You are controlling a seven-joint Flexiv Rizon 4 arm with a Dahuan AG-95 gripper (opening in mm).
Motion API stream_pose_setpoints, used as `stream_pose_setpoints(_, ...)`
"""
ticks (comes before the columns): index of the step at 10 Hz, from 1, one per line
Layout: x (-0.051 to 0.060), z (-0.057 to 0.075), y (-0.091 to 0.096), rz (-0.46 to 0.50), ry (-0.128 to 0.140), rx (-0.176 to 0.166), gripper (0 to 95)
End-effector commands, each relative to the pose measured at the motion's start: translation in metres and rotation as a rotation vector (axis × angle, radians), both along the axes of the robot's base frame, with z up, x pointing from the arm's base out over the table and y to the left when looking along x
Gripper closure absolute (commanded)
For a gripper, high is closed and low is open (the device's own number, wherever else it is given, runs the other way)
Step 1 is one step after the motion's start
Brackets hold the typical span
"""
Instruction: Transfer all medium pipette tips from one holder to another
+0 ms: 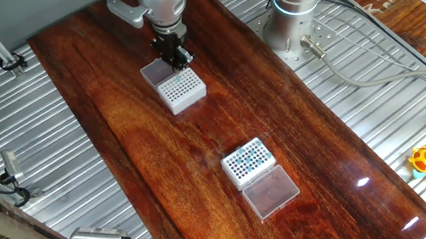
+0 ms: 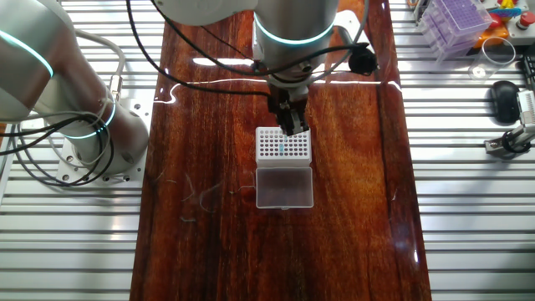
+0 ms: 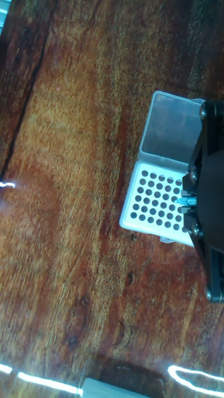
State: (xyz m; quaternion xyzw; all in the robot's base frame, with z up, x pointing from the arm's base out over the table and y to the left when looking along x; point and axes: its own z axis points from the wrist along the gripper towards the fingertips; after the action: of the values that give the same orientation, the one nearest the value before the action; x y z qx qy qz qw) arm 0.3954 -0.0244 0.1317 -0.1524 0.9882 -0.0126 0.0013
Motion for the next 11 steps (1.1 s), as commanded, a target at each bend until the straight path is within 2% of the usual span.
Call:
stream_pose_setpoints(1, -0.003, -0.002, -0.001, 0.003, -0.005, 0.000, 95.0)
stream_pose_setpoints(11, -0.006, -0.014, -0.003, 0.020, -0.015, -0.002, 95.0)
